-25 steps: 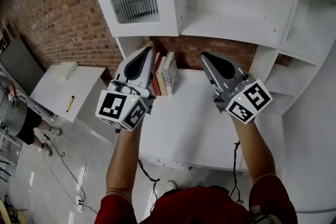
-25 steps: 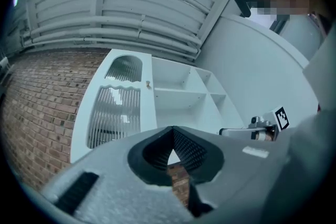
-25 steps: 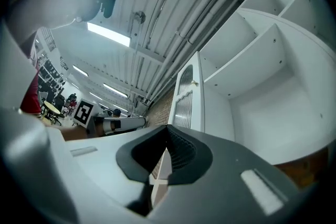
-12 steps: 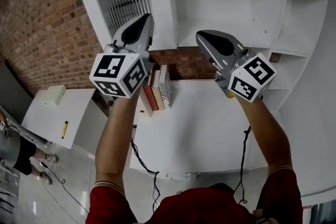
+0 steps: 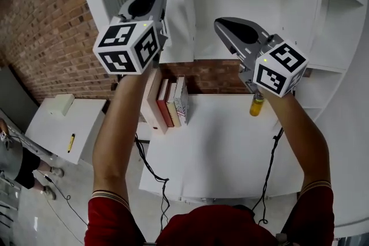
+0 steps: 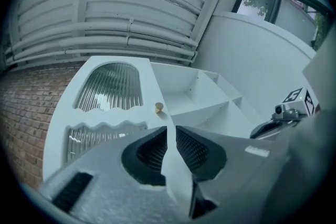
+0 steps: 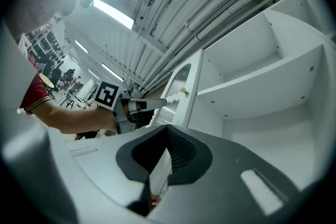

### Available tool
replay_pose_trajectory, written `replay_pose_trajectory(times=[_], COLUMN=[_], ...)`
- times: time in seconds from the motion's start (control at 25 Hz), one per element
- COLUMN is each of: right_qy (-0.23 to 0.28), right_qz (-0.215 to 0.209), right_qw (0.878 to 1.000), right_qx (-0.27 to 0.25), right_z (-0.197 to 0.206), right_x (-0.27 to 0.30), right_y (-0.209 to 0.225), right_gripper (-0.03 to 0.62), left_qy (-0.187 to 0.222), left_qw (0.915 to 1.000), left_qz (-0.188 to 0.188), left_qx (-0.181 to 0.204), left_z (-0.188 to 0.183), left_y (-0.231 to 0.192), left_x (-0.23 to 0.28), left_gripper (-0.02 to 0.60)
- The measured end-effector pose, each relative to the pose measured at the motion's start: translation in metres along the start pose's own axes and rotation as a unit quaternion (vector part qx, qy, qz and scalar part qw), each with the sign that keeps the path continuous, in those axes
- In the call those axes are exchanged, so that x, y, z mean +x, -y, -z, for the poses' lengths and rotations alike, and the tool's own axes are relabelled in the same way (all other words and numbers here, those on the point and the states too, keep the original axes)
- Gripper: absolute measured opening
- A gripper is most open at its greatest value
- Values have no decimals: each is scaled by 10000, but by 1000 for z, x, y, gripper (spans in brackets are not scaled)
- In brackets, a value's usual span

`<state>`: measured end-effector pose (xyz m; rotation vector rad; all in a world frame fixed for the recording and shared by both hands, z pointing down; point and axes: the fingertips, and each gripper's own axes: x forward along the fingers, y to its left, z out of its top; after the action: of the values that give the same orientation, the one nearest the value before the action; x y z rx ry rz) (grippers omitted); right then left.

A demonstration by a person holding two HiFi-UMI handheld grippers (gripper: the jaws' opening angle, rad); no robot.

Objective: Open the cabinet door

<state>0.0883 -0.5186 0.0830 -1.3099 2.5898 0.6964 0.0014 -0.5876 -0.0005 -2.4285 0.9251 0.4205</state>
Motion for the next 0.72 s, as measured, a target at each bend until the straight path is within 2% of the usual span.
replay_pose_trajectory(times=[0.28,0.72], right_qy=[-67,44], right_qz=[-288,-362], right_qw=[9993,9991], right_qx=[-208,-195], right_z=[-7,-8], right_x=[1,-12], right_y=[28,46], right_gripper=[14,13], left_qy=[-123,-271], left_qw=[9978,9918], left_qz=[-489,-727], left_qx=[429,1018], left_z=[-11,-33], left_y=[-20,-31], left_x=[35,69], left_gripper=[94,129])
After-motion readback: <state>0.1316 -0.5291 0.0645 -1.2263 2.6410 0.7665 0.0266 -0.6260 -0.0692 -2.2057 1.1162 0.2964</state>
